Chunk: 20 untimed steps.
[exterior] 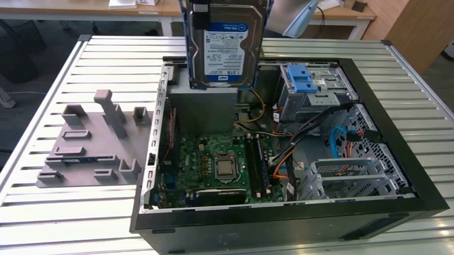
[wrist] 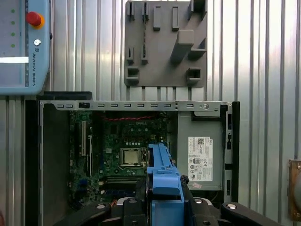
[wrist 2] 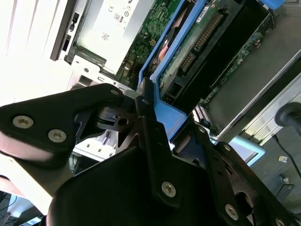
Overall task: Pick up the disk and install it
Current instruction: 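Pick up the disk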
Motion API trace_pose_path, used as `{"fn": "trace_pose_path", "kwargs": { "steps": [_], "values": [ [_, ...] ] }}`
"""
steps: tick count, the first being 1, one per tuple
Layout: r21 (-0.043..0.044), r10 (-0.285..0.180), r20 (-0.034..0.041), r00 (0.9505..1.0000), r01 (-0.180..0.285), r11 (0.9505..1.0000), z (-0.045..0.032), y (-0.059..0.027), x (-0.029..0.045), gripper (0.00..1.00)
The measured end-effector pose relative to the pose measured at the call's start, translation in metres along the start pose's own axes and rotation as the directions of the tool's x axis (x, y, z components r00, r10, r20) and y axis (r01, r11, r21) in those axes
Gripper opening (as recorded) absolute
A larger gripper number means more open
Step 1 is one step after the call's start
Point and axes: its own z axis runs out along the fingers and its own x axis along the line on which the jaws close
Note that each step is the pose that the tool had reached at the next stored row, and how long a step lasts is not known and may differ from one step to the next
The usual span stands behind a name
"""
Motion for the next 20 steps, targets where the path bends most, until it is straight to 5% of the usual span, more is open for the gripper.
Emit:
{"fn": "trace_pose_path", "kwargs": {
  "steps": [11,16,20],
  "values": [
    [0.0,0.0,0.0001,1.0,0.0,1.0,0.0017,-0.0255,0.0047,0.36],
    [0.001,0.0,0.0001,1.0,0.0,1.0,0.0034,-0.0277,0.0115,0.36],
    [0.0183,0.0,0.0002,1.0,0.0,0.9998,0.0037,-0.0277,0.016,0.36]
  ]
}}
